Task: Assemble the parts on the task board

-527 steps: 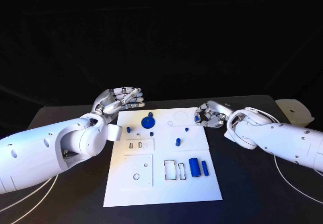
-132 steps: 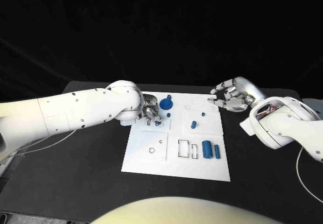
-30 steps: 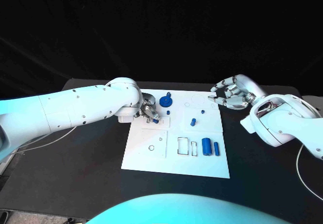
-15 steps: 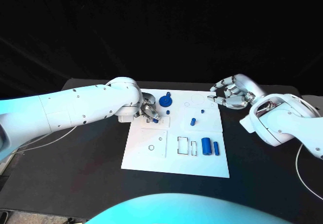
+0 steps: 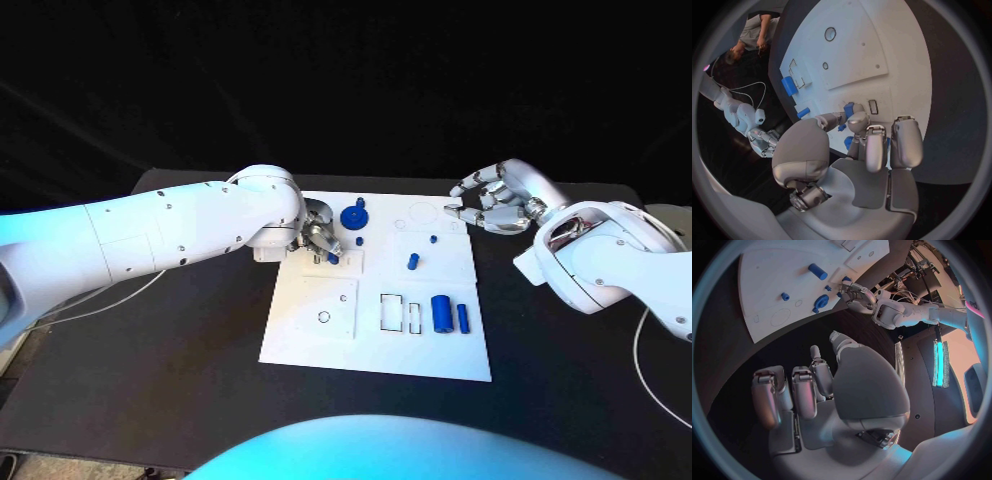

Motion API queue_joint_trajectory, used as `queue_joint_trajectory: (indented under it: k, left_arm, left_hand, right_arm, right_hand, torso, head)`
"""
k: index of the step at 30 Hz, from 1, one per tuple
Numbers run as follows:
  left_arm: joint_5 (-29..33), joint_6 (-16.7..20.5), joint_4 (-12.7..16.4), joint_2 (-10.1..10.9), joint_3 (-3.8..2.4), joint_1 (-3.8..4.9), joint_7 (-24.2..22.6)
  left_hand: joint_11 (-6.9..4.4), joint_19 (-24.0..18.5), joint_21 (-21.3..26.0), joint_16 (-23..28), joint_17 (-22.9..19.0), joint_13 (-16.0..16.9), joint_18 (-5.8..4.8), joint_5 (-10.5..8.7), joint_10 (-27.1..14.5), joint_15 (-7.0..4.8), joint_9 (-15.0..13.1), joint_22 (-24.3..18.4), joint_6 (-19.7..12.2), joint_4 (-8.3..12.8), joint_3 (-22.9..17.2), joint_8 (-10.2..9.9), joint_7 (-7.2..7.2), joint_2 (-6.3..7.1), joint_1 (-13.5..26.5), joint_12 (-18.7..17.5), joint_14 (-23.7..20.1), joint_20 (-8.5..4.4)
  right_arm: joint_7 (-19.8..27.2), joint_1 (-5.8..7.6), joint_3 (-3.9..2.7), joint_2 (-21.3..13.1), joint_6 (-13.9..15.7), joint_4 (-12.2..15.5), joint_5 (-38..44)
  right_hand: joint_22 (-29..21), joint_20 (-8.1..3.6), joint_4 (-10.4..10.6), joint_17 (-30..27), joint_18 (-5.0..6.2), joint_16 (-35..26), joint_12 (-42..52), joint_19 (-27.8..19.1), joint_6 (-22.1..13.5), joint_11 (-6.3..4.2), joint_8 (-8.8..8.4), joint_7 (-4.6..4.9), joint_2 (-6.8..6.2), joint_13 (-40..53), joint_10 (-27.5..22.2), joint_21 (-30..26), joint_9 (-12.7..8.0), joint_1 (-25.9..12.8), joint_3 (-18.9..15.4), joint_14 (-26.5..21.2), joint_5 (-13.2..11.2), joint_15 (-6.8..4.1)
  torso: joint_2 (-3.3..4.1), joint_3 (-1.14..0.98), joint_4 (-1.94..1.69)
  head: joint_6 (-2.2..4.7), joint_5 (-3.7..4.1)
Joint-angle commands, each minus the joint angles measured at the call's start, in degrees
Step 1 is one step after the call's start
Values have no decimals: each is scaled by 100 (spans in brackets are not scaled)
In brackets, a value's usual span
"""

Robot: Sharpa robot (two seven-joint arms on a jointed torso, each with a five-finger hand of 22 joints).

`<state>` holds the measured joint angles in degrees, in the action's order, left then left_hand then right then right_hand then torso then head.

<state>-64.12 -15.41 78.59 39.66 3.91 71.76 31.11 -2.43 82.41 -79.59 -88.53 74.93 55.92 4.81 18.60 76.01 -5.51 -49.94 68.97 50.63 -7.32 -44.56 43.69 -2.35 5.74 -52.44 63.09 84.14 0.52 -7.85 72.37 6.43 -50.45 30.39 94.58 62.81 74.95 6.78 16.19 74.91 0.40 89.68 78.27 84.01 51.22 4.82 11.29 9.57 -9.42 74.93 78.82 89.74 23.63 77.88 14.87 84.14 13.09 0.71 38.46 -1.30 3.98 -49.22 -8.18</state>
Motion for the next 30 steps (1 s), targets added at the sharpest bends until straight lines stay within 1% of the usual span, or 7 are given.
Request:
queue_joint_trajectory:
  k: [1, 9, 15, 20, 22, 25, 30]
  left_arm:
    - [94, -153, 10, -36, 22, -32, -31]
    - [95, -157, -2, -42, 22, -33, -32]
    - [95, -161, -4, -44, 23, -33, -33]
    - [95, -150, -9, -47, 23, -33, -34]
    - [95, -140, -14, -47, 23, -33, -35]
    - [95, -124, -23, -47, 23, -33, -36]
    - [95, -106, -34, -48, 23, -33, -38]
  left_hand:
    - [-21, 27, -34, -32, 1288, 8, -75, -33, 38, -38, 10, 12, 119, 93, -36, -31, 102, 11, 74, 36, 528, -13]
    - [-25, 31, -38, -42, 1306, 13, -77, -37, 44, -41, 18, 24, 144, 21, 106, -43, 108, 29, 142, 47, 533, -16]
    - [-28, 37, -46, -51, 1321, 45, -81, -40, 58, -43, 27, 44, 172, -80, 286, -57, 112, 51, 221, 78, 536, -18]
    - [-29, 37, -46, -57, 1333, 77, -81, -41, 69, -45, 39, 49, 205, -230, 521, -76, 115, 75, 314, 110, 539, -19]
    - [-28, 37, -44, -62, 1341, 86, -81, -47, 71, -43, 46, 50, 226, -359, 705, -87, 114, 97, 396, 120, 541, -19]
    - [-30, 37, -43, -61, 1339, 88, -80, -47, 70, -46, 51, 52, 238, -465, 888, -100, 116, 111, 425, 124, 541, -21]
    - [-31, 40, -46, -68, 1353, 93, -82, -46, 72, -47, 53, 61, 247, -536, 1014, -106, 119, 120, 432, 131, 544, -23]
  right_arm:
    - [5, -3, 0, -5, -64, 12, 56]
    - [7, -3, 0, -11, -60, 13, 57]
    - [12, -3, 0, -12, -55, 11, 57]
    - [17, -3, 0, -12, -51, 11, 57]
    - [19, -3, 0, -13, -49, 11, 57]
    - [22, -3, 0, -14, -47, 11, 57]
    - [22, -3, 0, -17, -44, 12, 57]
  right_hand:
    - [1493, -52, 12, 1397, -35, -21, 8, 590, -7, -32, 20, -29, -10, 338, 15, 9, 5, -43, 32, 556, 29, -41]
    - [1491, -53, 14, 1394, -34, -23, 3, 589, -10, -32, 24, -29, -12, 333, 10, 6, 7, -51, 33, 555, 27, -42]
    - [1489, -53, 15, 1393, -33, -23, 1, 587, -12, -32, 26, -29, -13, 331, 8, 2, 7, -56, 33, 555, 26, -42]
    - [1486, -54, 24, 1388, -32, -26, -7, 585, -18, -31, 30, -28, -16, 323, 1, -1, 9, -80, 29, 553, 21, -42]
    - [1485, -54, 25, 1386, -32, -27, -11, 584, -19, -31, 30, -28, -17, 319, -3, -2, 9, -83, 29, 553, 20, -42]
    - [1485, -54, 25, 1386, -32, -27, -11, 584, -19, -31, 30, -28, -17, 319, -3, -2, 9, -83, 29, 553, 20, -42]
    - [1480, -54, 27, 1386, -30, -27, -14, 581, -24, -30, 32, -28, -22, 317, -6, -9, 10, -94, 26, 553, 17, -42]
  torso:
    - [5, -2, 0]
    - [2, 0, -2]
    - [-2, -2, 2]
    - [-2, -2, 3]
    - [-1, -1, 2]
    - [-1, -1, 2]
    - [-1, -2, 2]
  head:
    - [-6, 5]
    - [-20, 12]
    - [-20, 9]
    - [-19, 8]
    - [-14, 10]
    - [-14, 10]
    - [-6, 15]
